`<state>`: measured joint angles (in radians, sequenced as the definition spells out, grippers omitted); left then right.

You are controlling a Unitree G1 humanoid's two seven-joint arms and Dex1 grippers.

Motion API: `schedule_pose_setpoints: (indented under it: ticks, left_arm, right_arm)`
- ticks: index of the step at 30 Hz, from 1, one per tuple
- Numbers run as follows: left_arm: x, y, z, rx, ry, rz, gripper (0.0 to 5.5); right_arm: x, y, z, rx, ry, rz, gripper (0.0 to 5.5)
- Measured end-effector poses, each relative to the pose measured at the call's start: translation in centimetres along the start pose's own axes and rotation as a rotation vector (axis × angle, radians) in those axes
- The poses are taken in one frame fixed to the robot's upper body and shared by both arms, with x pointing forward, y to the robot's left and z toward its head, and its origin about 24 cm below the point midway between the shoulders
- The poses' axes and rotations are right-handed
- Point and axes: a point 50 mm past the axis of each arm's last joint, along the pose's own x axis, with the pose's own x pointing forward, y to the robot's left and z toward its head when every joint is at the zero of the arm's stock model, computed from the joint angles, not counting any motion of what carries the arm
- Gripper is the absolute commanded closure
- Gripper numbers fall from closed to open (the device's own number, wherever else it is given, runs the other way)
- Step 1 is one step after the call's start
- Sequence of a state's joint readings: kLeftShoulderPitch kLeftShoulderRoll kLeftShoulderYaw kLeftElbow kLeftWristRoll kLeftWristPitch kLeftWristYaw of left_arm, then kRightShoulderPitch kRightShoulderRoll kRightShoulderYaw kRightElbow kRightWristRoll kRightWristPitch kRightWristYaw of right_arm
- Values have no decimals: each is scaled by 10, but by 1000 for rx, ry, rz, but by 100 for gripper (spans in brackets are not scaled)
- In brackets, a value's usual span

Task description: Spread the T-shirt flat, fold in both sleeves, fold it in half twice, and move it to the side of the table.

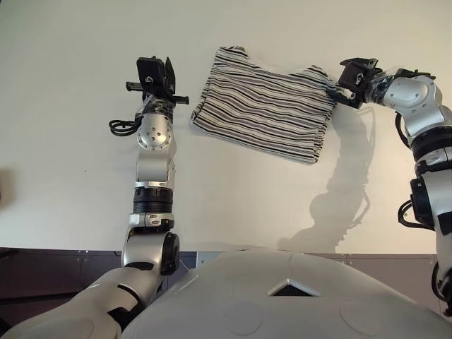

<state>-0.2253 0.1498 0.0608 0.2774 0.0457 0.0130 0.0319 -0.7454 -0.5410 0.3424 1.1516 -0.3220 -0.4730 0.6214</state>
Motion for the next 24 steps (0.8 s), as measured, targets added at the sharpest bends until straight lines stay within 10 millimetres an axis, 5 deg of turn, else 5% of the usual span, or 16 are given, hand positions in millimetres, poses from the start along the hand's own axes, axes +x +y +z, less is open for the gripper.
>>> schedule_pose_setpoints:
  ticks: [3,8,11,14,18,24]
  left_arm:
    - [-1,-2,1,1,-4,-9,417]
    - [-14,0,-7,-1,10,-2,417]
    - [-29,3,-16,-1,42,9,417]
    - [-47,8,-21,2,64,20,417]
    - [-71,20,-13,57,114,-22,417]
    - [-77,21,-1,119,111,-102,417]
  right_arm:
    - [-2,2,-3,-4,-1,16,210]
    - [-35,15,0,-104,-128,310,210]
    - [-60,48,9,-122,-239,471,210]
    - [-73,103,36,-38,-389,635,210]
    - [-67,183,86,132,-469,724,210]
    - [-70,194,95,235,-430,614,210]
